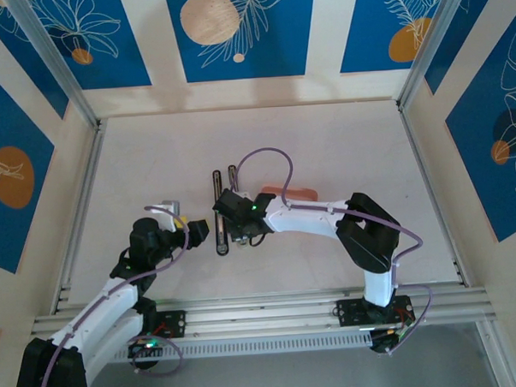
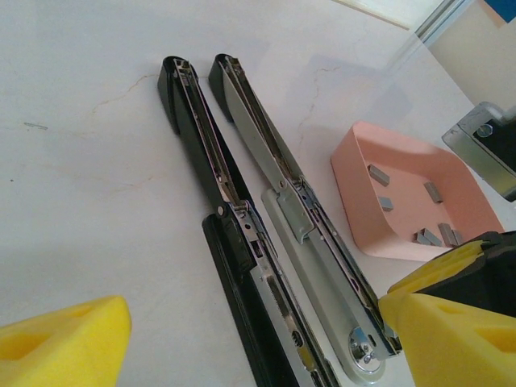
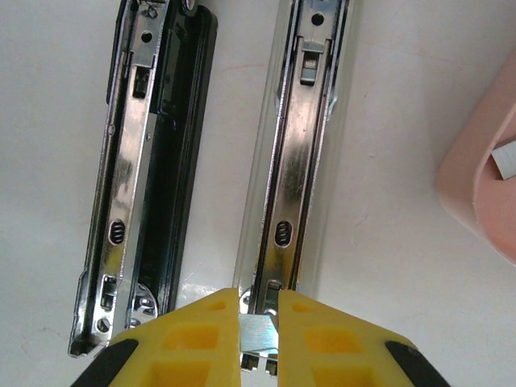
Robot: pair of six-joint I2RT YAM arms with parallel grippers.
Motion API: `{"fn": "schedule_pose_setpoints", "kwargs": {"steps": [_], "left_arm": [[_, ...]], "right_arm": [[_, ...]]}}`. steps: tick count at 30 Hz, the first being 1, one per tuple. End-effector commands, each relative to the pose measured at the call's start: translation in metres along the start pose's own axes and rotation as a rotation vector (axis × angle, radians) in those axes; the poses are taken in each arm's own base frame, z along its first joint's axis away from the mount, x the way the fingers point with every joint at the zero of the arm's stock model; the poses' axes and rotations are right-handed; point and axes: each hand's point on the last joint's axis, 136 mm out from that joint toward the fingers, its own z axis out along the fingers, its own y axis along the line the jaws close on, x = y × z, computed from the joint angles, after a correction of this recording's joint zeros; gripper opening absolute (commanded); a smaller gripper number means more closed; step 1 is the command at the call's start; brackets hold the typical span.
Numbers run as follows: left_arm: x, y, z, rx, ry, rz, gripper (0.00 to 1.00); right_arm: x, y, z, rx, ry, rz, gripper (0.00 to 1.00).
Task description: Load the staples into the stapler
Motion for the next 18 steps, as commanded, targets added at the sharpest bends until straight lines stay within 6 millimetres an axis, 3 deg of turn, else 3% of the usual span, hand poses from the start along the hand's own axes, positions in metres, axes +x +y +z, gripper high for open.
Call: {"fn": "schedule_pose_setpoints", "kwargs": {"steps": [1,18], "left_arm": [[0.000,-0.003,0.001,0.013,-0.006,0.034,0.86],[-0.001,-0.004,0.000,0.017,-0.008,0.036,0.86]], "right_arm": [[0.006,-0.001,0.004,0.015,0.034,0.020,0.15],[0.016,-0.001,0.002,0.008,0.064,0.020,0.14]]}}
